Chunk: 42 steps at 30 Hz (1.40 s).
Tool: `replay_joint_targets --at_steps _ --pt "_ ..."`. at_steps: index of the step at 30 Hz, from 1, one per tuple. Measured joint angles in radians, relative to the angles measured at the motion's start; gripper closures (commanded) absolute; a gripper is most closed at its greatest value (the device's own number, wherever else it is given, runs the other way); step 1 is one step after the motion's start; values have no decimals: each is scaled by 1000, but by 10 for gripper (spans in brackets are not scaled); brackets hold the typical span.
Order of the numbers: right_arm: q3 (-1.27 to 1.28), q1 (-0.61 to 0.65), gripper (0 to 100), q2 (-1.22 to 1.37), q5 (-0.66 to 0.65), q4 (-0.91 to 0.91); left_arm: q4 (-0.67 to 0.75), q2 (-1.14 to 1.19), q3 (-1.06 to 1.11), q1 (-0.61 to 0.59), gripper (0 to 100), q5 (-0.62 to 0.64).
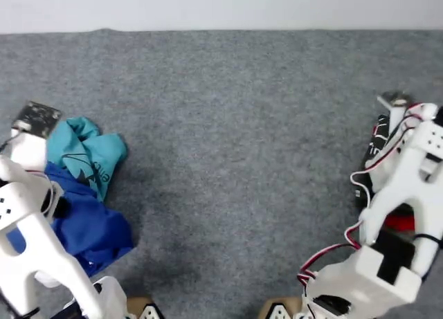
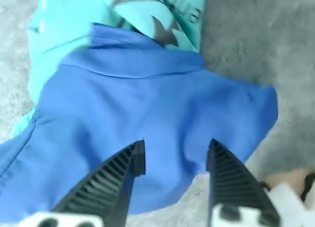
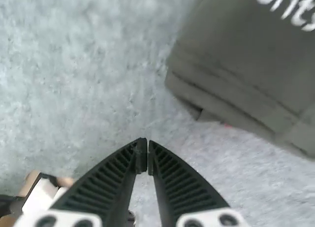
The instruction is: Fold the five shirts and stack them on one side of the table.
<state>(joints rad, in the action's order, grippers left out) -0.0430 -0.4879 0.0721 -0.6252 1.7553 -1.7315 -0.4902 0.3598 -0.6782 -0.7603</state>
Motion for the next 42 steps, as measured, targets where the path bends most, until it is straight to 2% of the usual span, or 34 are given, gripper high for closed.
replay_joint_targets --at_steps 4,10,12,15,18,22,27,30,34,38,42 --pt "57 0 987 -37 6 0 60 0 104 2 786 -71" --pt "117 0 987 -84 57 0 295 0 308 0 795 -83" --pt "129 2 987 -87 57 0 373 0 373 0 850 -80" --pt "149 2 987 -87 60 0 480 0 437 0 994 -32" --pt "166 2 987 -87 60 0 539 0 442 2 997 -15" --pt "181 2 987 -115 60 0 502 0 347 9 996 2" --pt "212 2 987 -158 60 0 368 0 31 41 995 173" --pt "232 2 987 -178 60 0 347 0 -164 107 995 295" --pt "238 2 987 -196 60 0 344 0 -365 256 995 450" --pt "238 2 987 -196 60 0 361 0 -462 483 995 494" --pt "238 2 987 -196 60 0 499 0 -471 746 995 497"
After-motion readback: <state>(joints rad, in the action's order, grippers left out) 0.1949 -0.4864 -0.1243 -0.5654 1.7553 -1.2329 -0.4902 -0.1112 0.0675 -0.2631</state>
